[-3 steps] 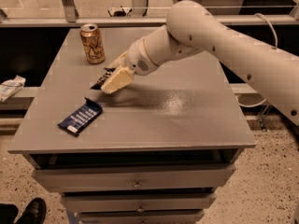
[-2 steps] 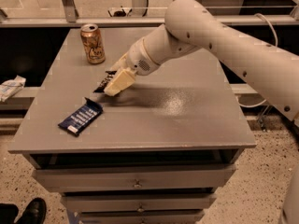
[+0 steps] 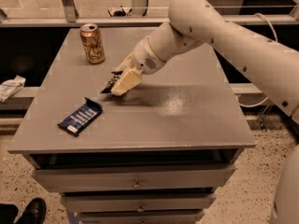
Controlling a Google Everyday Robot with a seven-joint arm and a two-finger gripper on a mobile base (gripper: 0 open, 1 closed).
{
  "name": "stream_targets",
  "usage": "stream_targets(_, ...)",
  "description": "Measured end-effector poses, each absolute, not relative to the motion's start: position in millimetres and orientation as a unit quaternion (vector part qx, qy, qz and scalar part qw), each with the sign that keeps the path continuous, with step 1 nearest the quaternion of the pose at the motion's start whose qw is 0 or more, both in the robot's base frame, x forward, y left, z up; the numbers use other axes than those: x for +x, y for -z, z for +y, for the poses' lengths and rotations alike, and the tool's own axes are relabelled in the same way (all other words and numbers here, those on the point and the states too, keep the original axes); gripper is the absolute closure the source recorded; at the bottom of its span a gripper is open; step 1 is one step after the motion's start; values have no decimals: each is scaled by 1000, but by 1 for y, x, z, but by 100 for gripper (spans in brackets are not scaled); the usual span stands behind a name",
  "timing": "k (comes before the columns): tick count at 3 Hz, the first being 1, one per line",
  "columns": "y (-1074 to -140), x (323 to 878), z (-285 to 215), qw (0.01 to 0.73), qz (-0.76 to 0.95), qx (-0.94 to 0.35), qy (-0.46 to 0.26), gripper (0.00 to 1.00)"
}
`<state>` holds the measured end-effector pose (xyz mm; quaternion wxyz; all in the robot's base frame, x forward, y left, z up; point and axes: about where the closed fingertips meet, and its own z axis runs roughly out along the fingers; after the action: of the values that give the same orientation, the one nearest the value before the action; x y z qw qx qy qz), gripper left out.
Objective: Move rxbar chocolate near rxbar blueberry
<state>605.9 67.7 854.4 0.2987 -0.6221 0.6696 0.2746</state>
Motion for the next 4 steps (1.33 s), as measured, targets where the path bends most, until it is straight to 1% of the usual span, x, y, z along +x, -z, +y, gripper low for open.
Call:
stream_targets(1,-853,603,66,291,669,-625,-278,5)
stream_targets(2,-854,601,65,290,668,-625,-280,0)
stream_targets(3,-868,602,54,305,672,-620,-266,0)
stream_targets(4,-897,609,23,353,672,-600,-253,0)
